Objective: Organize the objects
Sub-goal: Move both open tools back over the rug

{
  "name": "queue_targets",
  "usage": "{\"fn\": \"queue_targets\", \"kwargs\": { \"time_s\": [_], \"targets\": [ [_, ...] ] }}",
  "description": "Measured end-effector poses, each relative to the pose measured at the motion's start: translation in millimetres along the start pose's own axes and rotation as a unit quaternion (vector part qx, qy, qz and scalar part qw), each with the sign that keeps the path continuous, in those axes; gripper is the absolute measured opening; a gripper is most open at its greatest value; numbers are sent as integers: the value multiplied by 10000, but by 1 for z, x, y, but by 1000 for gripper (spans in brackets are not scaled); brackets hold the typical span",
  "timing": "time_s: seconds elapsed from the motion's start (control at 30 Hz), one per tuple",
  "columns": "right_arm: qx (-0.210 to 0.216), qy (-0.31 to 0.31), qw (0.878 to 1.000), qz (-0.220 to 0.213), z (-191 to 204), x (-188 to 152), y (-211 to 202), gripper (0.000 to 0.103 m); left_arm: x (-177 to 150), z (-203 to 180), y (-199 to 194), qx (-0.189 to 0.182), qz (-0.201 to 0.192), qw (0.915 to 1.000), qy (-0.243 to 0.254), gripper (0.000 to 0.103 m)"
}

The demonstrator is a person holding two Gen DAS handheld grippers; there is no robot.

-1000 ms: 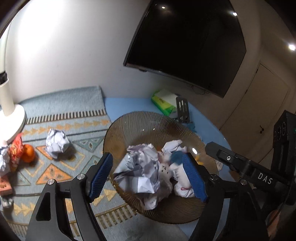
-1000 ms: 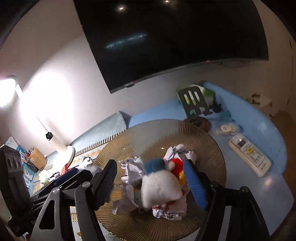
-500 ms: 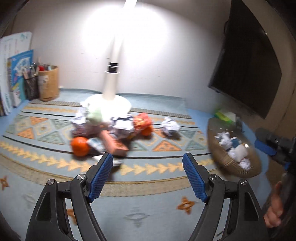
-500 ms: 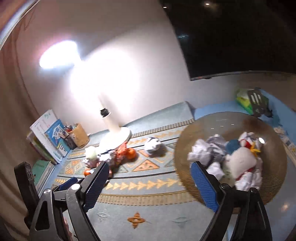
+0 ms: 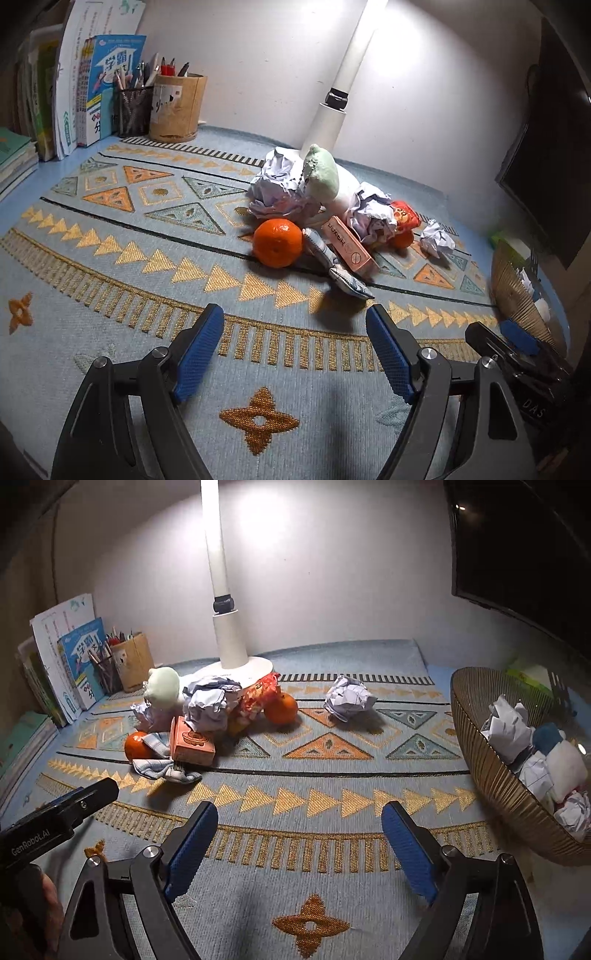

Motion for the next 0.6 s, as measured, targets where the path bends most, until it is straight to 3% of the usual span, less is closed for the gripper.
{"fn": "queue_targets", "kwargs": {
  "time_s": [0.13, 0.6],
  "targets": [
    [-252, -422, 9988, 41, 14, 0, 2, 91, -2, -3, -1, 13, 5, 9999, 104, 78],
    [-166, -347, 9990, 226, 12, -3, 10, 93, -3, -1, 1, -68, 86, 9999, 21, 78]
  ]
}}
Point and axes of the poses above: each gripper's, at about its wrist camera, not at the fingertips, and y roughly the way its jaws point, z to its left, x to its top, the point moved 4 cm from there along y, roughly the way its jaws point, and after that the axes turned 2 degrees about x, right-handed, at the moved point
